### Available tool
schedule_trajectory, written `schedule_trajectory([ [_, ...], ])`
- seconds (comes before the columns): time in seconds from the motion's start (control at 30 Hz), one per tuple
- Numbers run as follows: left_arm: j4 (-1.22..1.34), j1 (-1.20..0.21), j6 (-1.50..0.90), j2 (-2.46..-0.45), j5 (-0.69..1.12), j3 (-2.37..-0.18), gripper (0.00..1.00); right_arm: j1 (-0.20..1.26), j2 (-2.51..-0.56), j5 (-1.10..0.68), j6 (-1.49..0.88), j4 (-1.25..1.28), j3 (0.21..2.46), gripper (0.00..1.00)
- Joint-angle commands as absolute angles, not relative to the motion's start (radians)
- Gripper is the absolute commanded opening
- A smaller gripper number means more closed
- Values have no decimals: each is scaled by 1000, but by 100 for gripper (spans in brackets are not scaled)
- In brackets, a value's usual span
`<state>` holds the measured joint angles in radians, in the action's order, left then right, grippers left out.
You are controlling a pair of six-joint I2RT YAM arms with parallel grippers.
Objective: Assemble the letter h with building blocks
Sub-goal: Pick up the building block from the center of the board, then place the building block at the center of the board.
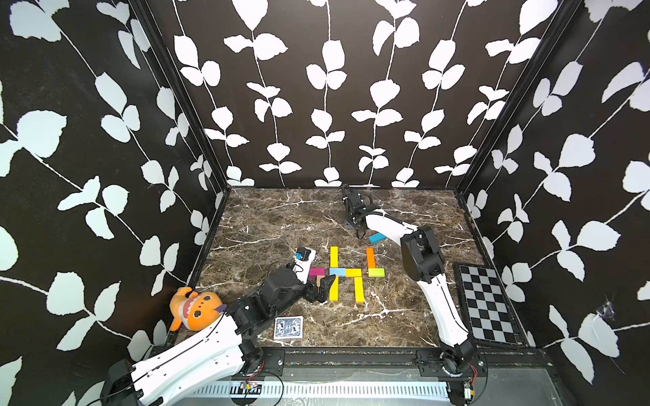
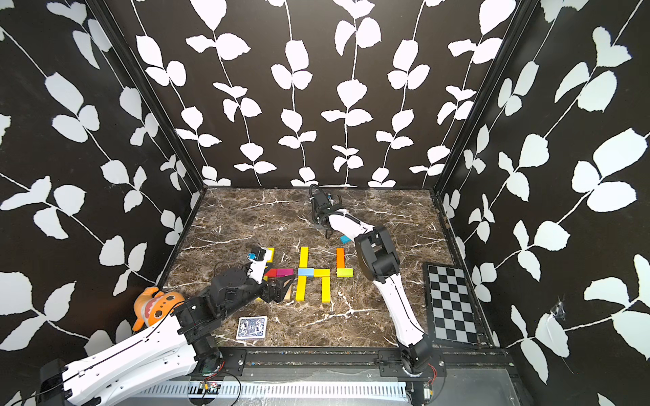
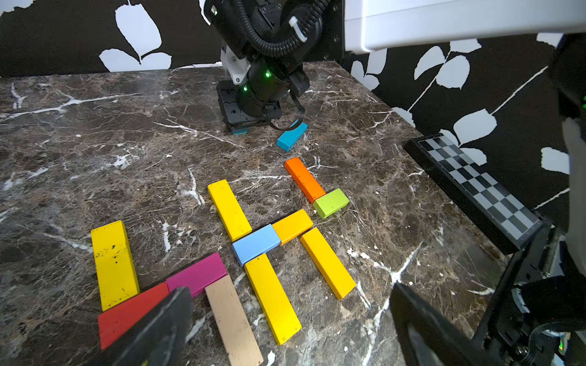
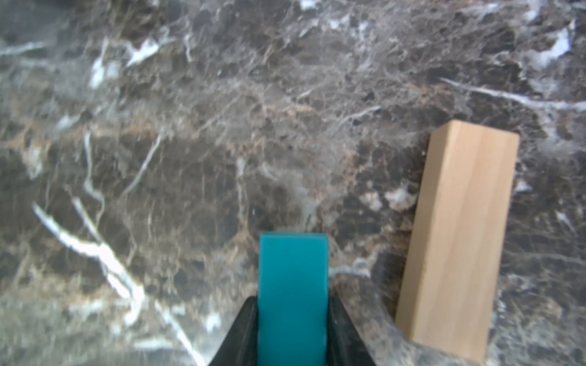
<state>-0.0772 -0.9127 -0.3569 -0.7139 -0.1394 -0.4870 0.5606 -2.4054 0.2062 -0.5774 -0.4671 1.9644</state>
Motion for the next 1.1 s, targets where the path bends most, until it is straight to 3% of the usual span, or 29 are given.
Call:
schedule_trajectory([
  [0.0,-76,-907,-360,-693,-149,-467,99,560,-2252,183,-529,-344,1871,29],
  [0.17,-63,-907,-362,-697,-150,-461,99,587,-2041,164,-549,-294,1626,30],
  [0.4,-25,-905,-367,-705,-139,-438,99,637,-1648,181,-625,-207,1104,30],
  [0.7,10,-904,-356,-717,-130,-427,99,657,-1218,317,-777,-423,715,31],
  [0.8,21,-904,-357,-726,-124,-428,99,654,-1191,306,-822,-430,647,32],
  [1.07,23,-904,-359,-741,-109,-439,99,638,-1338,235,-925,-325,603,35],
])
